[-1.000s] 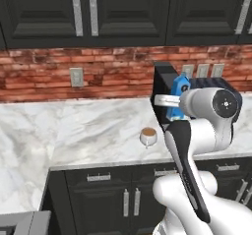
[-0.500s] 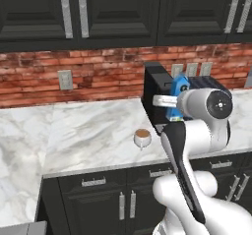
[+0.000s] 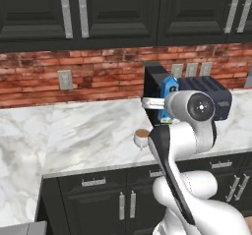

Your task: Take a sugar cube from the saucer and place it inside the coffee. Then, grab milk from the fridge and place it next to the coffee on the counter to sweeten the coffee.

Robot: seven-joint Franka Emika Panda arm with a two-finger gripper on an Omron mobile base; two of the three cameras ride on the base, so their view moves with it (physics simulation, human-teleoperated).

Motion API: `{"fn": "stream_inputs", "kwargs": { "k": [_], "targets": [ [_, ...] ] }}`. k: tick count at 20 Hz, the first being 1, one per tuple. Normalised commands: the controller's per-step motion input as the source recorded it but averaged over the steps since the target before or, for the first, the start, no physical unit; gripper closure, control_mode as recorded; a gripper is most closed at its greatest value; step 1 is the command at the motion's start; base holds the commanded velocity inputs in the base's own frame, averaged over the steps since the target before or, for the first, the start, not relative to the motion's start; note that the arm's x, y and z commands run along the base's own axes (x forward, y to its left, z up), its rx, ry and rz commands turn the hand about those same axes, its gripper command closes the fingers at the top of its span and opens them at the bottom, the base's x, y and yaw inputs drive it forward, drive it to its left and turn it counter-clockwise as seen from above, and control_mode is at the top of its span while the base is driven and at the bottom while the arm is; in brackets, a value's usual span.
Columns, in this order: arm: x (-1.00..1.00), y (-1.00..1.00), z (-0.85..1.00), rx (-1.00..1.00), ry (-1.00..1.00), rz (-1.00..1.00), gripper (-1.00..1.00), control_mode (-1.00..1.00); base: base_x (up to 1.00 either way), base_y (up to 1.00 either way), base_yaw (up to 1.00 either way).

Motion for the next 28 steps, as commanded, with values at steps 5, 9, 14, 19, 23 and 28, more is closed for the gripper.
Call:
{"fn": "stream_inputs", "kwargs": {
  "k": [5,9,14,19,23,28],
  "targets": [
    [0.39,0.65,-0.22,-0.04,0.07,0.0,1.0,-1.0,0.0,0.0,0.0],
    [0.38,0.69,-0.35,-0.02,0.07,0.0,1.0,-1.0,0.0,0.0,0.0],
    [0.32,0.54,-0.4,0.0,0.01,0.0,1.0,-1.0,0.0,0.0,0.0],
    [0.23,0.31,-0.37,0.0,-0.02,0.0,1.0,-1.0,0.0,0.0,0.0],
    [0.14,0.11,-0.32,0.0,-0.1,0.0,1.0,-1.0,0.0,0.0,0.0],
    [0.14,0.05,-0.17,0.0,-0.06,0.0,1.0,-1.0,0.0,0.0,0.0]
  ]
}}
